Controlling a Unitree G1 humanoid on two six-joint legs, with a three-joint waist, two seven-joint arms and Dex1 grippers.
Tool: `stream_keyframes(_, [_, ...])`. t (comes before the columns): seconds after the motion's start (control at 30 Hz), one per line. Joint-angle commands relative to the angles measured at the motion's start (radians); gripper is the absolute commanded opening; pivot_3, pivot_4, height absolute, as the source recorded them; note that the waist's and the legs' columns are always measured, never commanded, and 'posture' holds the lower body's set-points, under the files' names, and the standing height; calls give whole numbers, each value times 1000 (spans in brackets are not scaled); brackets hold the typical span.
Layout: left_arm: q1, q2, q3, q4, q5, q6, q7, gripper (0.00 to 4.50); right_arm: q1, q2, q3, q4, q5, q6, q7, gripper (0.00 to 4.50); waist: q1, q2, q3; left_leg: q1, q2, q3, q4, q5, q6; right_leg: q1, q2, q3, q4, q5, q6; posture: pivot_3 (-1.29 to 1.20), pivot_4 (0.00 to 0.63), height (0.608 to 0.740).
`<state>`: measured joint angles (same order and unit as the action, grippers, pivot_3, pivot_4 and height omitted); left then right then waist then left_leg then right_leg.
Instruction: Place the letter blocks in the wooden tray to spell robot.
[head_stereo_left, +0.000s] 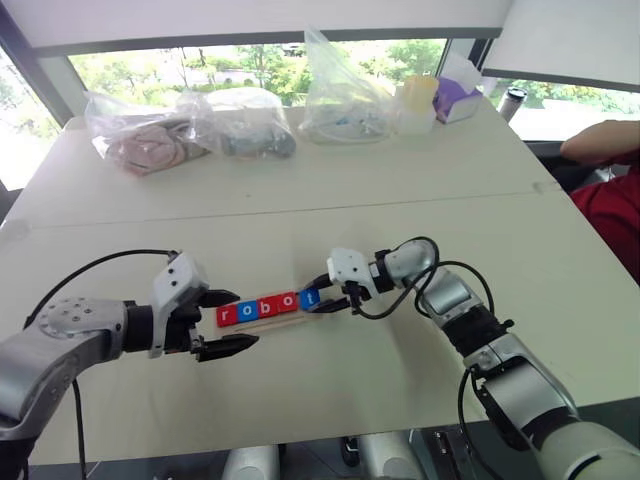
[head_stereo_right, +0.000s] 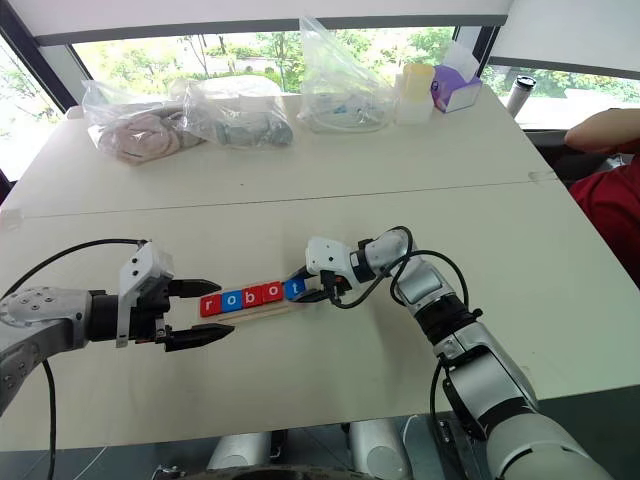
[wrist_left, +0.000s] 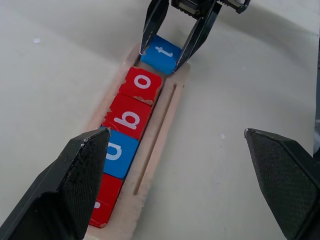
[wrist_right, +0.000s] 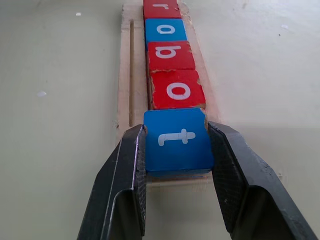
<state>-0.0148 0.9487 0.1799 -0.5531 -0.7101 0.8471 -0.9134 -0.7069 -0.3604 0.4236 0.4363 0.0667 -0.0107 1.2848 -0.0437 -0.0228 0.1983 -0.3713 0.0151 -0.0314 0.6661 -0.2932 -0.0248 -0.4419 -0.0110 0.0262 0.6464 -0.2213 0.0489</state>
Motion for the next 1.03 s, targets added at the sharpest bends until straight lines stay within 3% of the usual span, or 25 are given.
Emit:
stream_keyframes(0.03, [-11, 7, 15, -5, -5, -5, 0, 4500, -27, 20, -18, 8, -1, -19, -6, 1193, 0, 0, 0, 0, 0, 0, 0, 0, 0, 0, 0, 0, 0, 0, 0, 0, 150, 740])
stream_keyframes(0.13, [-13, 6, 26, -4, -14, -1, 2, 4500, -35, 33, -30, 33, 5, -14, -5, 1193, 0, 0, 0, 0, 0, 0, 0, 0, 0, 0, 0, 0, 0, 0, 0, 0, 150, 740])
stream_keyframes(0.33, [-16, 6, 27, -3, -16, 1, 5, 4500, -41, 62, -52, 45, 11, -16, -37, 4213, 0, 0, 0, 0, 0, 0, 0, 0, 0, 0, 0, 0, 0, 0, 0, 0, 150, 740])
stream_keyframes(0.37, [-17, 6, 26, -3, -15, 1, 6, 4500, -41, 65, -61, 32, 19, -10, -40, 4416, 0, 0, 0, 0, 0, 0, 0, 0, 0, 0, 0, 0, 0, 0, 0, 0, 150, 740])
stream_keyframes(0.6, [-19, 8, 31, -2, -15, 0, 8, 4500, -18, 39, -166, -133, 90, 112, -105, 4416, 0, 0, 0, 0, 0, 0, 0, 0, 0, 0, 0, 0, 0, 1, 1, 0, 150, 740])
stream_keyframes(0.83, [-19, -16, 69, 37, -2, -17, 43, 4500, 66, -22, -268, -283, 100, 256, -266, 4416, 2, 0, 0, 0, 0, 0, 0, 0, 0, 0, 0, 0, 0, 0, 0, 0, 150, 740])
stream_keyframes(1.03, [92, -6, 288, 179, 13, -39, 25, 4500, 288, -128, -472, -670, 329, 663, -362, 4416, 2, 0, 0, -2, 0, -1, -1, 0, 0, -2, 0, 0, 0, 0, 1, 0, 150, 740])
